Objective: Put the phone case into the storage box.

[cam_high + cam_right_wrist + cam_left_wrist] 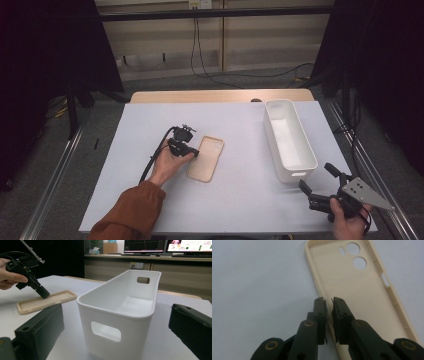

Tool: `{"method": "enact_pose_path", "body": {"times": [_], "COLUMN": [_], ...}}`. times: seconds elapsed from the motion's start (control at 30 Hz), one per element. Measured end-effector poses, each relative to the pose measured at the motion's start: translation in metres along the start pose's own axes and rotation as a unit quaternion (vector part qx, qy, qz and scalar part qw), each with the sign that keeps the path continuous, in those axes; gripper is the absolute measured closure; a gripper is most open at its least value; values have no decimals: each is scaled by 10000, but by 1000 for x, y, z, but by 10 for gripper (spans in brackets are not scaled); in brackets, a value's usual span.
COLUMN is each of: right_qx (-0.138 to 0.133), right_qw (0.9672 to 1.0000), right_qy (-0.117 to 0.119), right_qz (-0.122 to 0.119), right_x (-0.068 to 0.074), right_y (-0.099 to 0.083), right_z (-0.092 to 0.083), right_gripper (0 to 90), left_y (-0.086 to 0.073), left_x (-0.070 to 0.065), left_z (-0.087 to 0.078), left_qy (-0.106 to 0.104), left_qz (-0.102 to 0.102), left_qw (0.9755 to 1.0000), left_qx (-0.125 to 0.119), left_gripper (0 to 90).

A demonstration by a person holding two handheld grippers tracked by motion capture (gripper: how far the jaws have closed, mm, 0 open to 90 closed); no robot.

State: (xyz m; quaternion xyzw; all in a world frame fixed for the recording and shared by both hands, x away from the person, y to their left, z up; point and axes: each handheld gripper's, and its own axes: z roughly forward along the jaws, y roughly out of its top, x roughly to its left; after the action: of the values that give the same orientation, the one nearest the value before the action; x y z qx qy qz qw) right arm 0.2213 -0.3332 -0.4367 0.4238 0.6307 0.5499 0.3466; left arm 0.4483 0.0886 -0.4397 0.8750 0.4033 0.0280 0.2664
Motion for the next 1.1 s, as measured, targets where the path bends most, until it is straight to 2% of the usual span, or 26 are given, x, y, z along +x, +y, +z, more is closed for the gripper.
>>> {"method": "enact_pose_path", "body": {"times": [0.3,0.4,0.53,0.57,0.63,0.7,0.8,0.97,1.0,1.03,1.1], "right_qx": [3,4,5,5,5,4,2,1,0,5,-1], "right_qw": [10000,10000,10000,10000,10000,10000,10000,10000,10000,10000,10000], "right_qy": [2,2,0,0,-3,-10,-12,-7,-9,-8,-15], "right_qz": [2,5,6,6,11,0,12,7,10,4,5], "right_x": [0,0,0,0,0,-1,-1,-1,-1,-1,-1], "right_y": [0,0,0,0,0,0,0,0,0,0,0], "right_z": [0,0,0,0,0,0,-1,-1,-1,-1,-1], "right_gripper": [0,0,0,0,0,0,0,0,0,0,0], "left_y": [0,1,0,0,0,0,-1,-2,-2,-3,-3], "left_x": [0,1,0,0,0,-2,-3,-3,-2,-2,-1], "left_z": [0,-1,-1,0,-1,-1,-1,-2,-2,-2,-3], "left_qy": [-11,5,42,17,66,61,98,42,39,3,18], "left_qz": [46,181,242,201,291,257,309,219,257,157,143], "left_qw": [10000,9998,9997,9998,9996,9996,9995,9997,9996,9998,9998], "left_qx": [22,35,6,0,17,-27,-29,-92,-68,-108,-106], "left_gripper": [863,870,876,876,877,878,878,878,878,878,879]}}
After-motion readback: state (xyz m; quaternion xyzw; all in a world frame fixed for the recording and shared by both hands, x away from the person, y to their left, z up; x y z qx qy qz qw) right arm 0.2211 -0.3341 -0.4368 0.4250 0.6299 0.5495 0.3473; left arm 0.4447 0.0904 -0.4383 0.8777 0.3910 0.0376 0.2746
